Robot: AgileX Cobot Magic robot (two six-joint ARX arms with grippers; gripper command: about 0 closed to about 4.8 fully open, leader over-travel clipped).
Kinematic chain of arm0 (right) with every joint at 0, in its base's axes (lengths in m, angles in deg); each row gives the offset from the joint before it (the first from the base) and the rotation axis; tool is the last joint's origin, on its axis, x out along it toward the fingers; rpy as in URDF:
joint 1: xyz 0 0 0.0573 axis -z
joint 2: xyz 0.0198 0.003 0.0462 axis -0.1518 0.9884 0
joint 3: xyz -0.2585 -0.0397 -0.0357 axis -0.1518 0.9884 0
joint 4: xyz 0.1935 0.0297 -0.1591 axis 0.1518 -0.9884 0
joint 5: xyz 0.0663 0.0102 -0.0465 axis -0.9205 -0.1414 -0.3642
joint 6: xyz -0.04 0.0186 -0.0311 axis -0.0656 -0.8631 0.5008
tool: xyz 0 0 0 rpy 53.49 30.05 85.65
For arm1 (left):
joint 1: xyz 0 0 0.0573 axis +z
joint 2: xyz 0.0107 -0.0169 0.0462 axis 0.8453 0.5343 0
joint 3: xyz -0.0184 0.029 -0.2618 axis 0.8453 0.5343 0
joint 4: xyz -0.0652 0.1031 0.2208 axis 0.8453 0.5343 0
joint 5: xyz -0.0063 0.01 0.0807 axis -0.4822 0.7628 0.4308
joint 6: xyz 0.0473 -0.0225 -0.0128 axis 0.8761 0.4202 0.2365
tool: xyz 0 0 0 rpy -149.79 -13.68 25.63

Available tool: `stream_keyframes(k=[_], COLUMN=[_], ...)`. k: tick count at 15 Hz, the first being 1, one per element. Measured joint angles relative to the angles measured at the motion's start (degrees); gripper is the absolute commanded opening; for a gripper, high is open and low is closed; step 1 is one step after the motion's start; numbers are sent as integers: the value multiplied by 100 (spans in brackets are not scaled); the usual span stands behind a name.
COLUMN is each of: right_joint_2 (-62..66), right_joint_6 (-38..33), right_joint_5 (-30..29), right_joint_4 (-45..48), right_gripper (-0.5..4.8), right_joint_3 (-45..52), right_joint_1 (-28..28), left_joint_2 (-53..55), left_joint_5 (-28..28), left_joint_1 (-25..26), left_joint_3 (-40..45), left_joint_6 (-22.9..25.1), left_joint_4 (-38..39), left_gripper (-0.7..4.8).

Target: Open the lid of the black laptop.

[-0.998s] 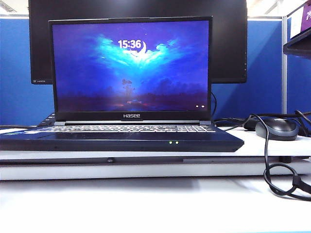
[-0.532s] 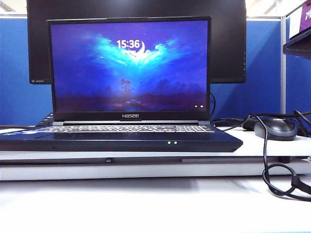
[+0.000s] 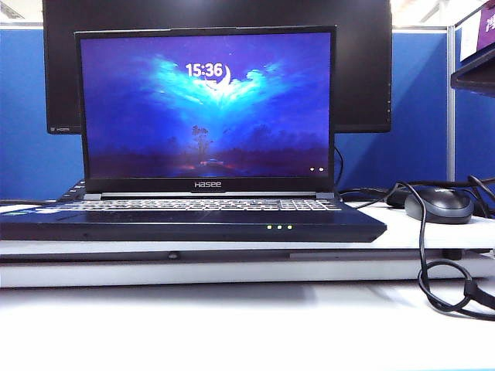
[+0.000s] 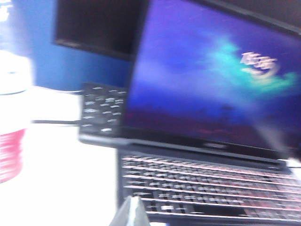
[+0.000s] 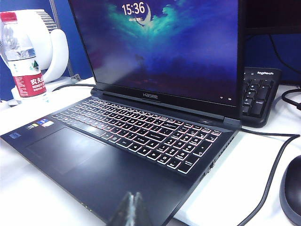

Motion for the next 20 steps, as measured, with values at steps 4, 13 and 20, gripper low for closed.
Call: stream_keyframes(k=[4, 13, 20], right_joint_2=[0, 0, -2], right_joint_6=[0, 0, 0], right_joint_5=[-2, -2, 0], right_joint_4=[0, 0, 0], right_gripper=[-1, -1, -1], right_joint_3=[0, 0, 0], right_joint_1=[0, 0, 0], left_joint_2=[0, 0, 0], left_joint_5=[20, 396, 415], left_joint_1=[570, 669, 669], left_joint_3=[234, 234, 234], left_joint_6=[103, 376, 378], left_joint_4=[-17, -57, -57], left_gripper=[-3, -3, -3])
